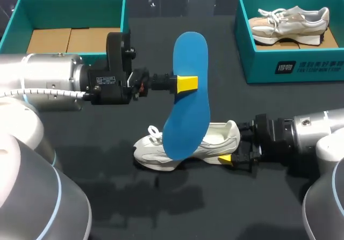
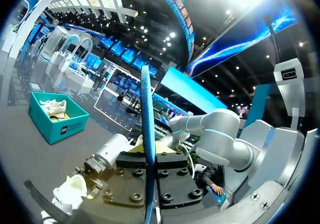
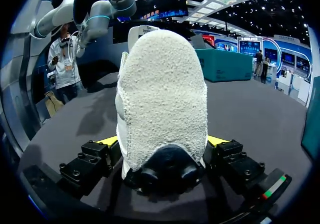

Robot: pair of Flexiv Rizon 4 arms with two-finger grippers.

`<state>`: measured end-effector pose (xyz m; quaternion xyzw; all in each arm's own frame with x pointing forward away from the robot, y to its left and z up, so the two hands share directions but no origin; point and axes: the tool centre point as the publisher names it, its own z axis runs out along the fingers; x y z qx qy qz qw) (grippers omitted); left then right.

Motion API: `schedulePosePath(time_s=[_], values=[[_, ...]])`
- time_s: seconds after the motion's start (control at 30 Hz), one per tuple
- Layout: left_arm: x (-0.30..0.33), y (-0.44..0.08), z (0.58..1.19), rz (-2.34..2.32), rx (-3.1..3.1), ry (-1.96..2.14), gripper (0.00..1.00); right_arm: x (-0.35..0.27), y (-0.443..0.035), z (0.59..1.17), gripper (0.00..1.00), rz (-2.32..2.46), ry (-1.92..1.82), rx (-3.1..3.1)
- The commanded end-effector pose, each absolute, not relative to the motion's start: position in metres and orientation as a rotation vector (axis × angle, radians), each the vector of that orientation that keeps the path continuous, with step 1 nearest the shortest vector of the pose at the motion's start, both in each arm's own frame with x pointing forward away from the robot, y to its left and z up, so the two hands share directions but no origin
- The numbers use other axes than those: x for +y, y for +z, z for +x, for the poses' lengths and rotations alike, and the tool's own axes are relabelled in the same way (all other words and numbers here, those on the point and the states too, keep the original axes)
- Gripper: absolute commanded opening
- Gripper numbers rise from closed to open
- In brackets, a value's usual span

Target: Take the shoe out of the shoebox, open the shoe tongue, remove and reinsert the insole, then place the shoe into the shoebox

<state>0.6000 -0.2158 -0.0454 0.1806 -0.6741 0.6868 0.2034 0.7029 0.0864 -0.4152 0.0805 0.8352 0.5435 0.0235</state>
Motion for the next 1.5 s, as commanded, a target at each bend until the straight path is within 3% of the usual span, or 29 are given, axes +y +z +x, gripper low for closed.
schedulePosePath(time_s=[0.03,0.7,1.3,1.5], values=[[-0.216,-0.046,0.598,0.506,-1.879,1.920,0.00,0.080,-0.402,0.697,1.00,0.251,1.555,2.669],[-0.216,-0.046,0.598,0.506,-1.879,1.920,0.00,0.060,-0.363,0.686,1.00,0.310,0.597,3.066],[-0.216,-0.046,0.598,0.506,-1.879,1.920,0.00,0.060,-0.363,0.686,1.00,0.310,0.597,3.066],[-0.216,-0.046,0.598,0.506,-1.879,1.920,0.00,0.055,-0.351,0.691,1.00,0.402,0.315,3.102]])
